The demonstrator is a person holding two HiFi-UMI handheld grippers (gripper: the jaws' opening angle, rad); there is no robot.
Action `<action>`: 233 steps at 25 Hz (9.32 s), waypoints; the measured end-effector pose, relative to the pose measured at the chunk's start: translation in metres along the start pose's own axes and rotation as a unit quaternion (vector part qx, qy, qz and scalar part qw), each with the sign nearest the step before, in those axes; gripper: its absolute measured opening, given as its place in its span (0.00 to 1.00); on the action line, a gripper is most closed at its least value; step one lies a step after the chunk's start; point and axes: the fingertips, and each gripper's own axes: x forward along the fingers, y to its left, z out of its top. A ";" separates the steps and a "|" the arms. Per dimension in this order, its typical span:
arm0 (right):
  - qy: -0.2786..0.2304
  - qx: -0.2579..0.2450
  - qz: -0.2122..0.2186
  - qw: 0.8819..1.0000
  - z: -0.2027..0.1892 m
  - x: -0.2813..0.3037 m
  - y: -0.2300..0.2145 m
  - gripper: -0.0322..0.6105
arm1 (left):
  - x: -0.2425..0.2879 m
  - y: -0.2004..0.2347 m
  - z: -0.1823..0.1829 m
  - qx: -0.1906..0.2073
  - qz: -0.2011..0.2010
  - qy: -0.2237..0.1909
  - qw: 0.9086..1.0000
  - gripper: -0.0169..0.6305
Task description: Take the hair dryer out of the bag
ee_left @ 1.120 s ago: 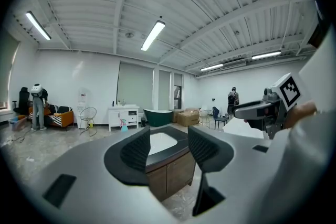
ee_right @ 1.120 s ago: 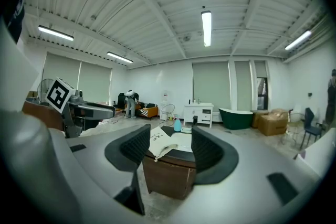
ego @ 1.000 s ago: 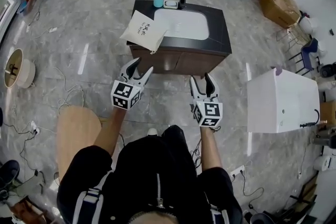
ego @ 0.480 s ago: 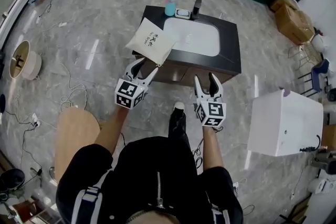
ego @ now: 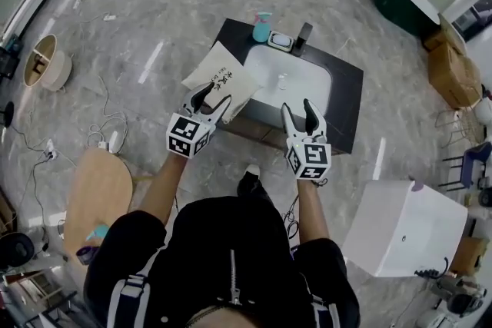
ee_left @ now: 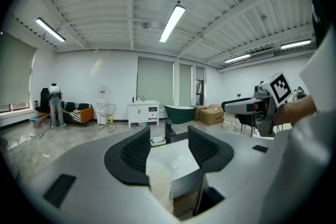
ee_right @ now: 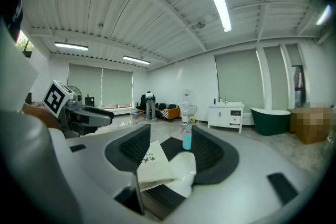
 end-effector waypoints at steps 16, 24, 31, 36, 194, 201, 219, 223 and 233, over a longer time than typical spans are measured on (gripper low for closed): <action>-0.009 -0.008 0.106 0.994 0.020 0.108 -0.077 0.43 | 0.099 0.021 0.007 0.000 0.081 0.009 0.997 0.39; -0.010 -0.007 0.126 0.992 0.016 0.119 -0.070 0.43 | 0.097 0.028 -0.001 0.000 0.098 0.015 0.995 0.39; -0.004 -0.010 0.121 0.993 0.013 0.125 -0.070 0.43 | 0.098 0.035 -0.007 -0.003 0.093 0.017 0.996 0.39; 0.007 -0.009 0.124 0.992 0.006 0.127 -0.060 0.43 | 0.093 0.043 -0.019 -0.007 0.092 0.030 0.995 0.39; 0.396 0.253 0.238 0.850 -0.283 0.221 0.090 0.29 | 0.117 0.093 -0.174 -0.092 0.047 0.228 0.968 0.12; 0.398 0.269 0.235 0.845 -0.281 0.221 0.091 0.21 | 0.118 0.095 -0.174 -0.081 0.046 0.232 0.968 0.12; 0.392 0.263 0.227 0.852 -0.278 0.205 0.083 0.19 | 0.112 0.093 -0.178 -0.075 0.045 0.239 0.967 0.12; 0.390 0.265 0.225 0.853 -0.278 0.200 0.080 0.19 | 0.111 0.091 -0.178 -0.076 0.042 0.246 0.966 0.12; 0.389 0.267 0.218 0.854 -0.281 0.188 0.071 0.19 | 0.114 0.085 -0.182 -0.073 0.036 0.242 0.967 0.12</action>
